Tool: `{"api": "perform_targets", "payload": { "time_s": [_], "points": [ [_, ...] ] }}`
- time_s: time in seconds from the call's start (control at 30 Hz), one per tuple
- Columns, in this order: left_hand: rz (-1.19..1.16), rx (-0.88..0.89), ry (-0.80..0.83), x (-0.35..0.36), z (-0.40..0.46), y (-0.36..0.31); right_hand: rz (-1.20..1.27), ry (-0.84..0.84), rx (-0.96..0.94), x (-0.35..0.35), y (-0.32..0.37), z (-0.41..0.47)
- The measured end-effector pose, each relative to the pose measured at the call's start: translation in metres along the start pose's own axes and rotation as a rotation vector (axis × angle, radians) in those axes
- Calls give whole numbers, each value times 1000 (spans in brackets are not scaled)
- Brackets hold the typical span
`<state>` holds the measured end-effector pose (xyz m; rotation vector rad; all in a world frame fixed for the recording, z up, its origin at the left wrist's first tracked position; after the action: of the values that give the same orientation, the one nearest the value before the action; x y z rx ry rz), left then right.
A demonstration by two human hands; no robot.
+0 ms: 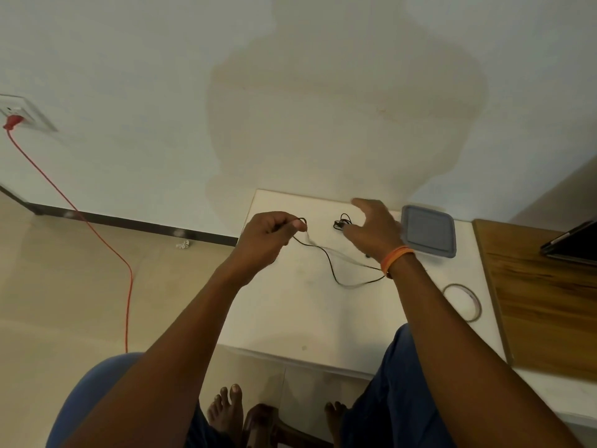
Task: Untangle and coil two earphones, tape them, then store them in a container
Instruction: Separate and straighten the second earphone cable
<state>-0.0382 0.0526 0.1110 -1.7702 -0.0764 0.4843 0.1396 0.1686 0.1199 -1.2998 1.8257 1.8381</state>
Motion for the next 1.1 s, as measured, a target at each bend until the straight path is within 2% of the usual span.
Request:
{"api": "perform_targets", "payload": {
  "time_s": [0.07, 0.1, 0.13, 0.23, 0.4, 0.47, 0.6, 0.7, 0.87, 0.97, 1.03, 1.1],
  "points": [
    [-26, 30, 42, 7, -1, -2, 406, 170, -146, 13, 17, -7],
    [-42, 34, 64, 10, -1, -2, 520, 266, -186, 20, 23, -11],
    [-48, 33, 78, 13, -2, 0, 528, 329, -243, 26, 27, -15],
    [88, 22, 65, 18, -2, 14, 182, 310, -389, 34, 24, -16],
    [396, -78, 190, 34, 0, 54, -416, 283, -295, 42, 4, -1],
    [490, -91, 160, 36, 4, 69, -534, 264, -236, 47, -6, 4],
    [763, -86, -71, 19, 13, 98, -734, 302, -144, 61, -26, 8],
    [868, -113, -60, 11, 17, 119, -828, 323, -116, 69, -39, 9],
    [993, -67, -64, 14, 21, 130, -796, 352, -46, 72, -45, 12],
    [1192, -14, -58, 21, 19, 128, -740, 346, -43, 71, -38, 13],
    [1228, 7, -84, 21, 19, 123, -521, 315, -93, 70, -30, 14],
    [1039, -8, -146, 20, 22, 108, -182, 283, -142, 69, -18, 11]
  ]
}}
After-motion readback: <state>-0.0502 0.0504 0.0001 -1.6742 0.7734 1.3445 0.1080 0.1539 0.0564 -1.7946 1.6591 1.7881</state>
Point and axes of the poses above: each hand's wrist, its own z-axis towards the middle knuckle, its own x-axis out of the palm, y = z × x, the point moved 3 cm from there along z, towards the middle knuckle, and after that the axes turned 3 degrees about -x, right-handed, at the moved point
